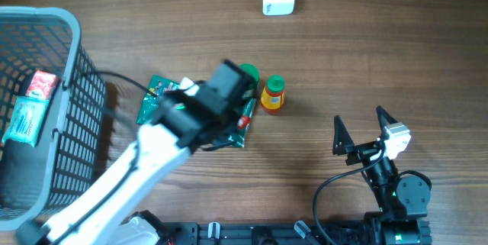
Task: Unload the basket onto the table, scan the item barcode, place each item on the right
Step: 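Carry the Nescafe sachet out and drop it onto the glove pack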
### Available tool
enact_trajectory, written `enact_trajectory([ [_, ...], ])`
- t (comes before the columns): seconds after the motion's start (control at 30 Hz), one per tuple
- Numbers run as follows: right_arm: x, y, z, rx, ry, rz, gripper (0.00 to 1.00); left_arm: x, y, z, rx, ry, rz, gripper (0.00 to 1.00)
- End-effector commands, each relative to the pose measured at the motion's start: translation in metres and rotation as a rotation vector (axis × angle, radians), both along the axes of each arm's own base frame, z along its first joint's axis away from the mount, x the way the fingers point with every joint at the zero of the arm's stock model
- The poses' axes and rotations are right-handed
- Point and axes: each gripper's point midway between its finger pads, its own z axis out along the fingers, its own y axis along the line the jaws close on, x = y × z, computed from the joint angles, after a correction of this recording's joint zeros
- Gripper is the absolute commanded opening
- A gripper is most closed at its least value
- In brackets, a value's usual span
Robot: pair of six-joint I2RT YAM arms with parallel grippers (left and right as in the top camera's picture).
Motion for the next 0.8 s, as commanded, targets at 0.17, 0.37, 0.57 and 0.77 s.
enact_trajectory([
  [0.17, 0.0, -0.002, 0.001, 0.014, -0.003, -0.012, 1.0, -0.004, -0.049, -0.085, 0.08, 0.138, 0.111, 0.04],
  [0.37, 0.0, -0.002, 0.001, 0.015, -0.002, -0.012, 1.0, -0.003, -0.054, -0.118, 0.142, 0.184, 0.101, 0.06],
  [0.57, 0.0, -0.002, 0.001, 0.014, -0.003, -0.012, 1.0, -0.004, -0.053, -0.119, 0.148, 0.188, 0.095, 0.44],
  [0.77, 0.0, -0.002, 0.001, 0.014, -0.003, -0.012, 1.0, -0.007, -0.055, -0.119, 0.135, 0.205, 0.089, 0.93],
])
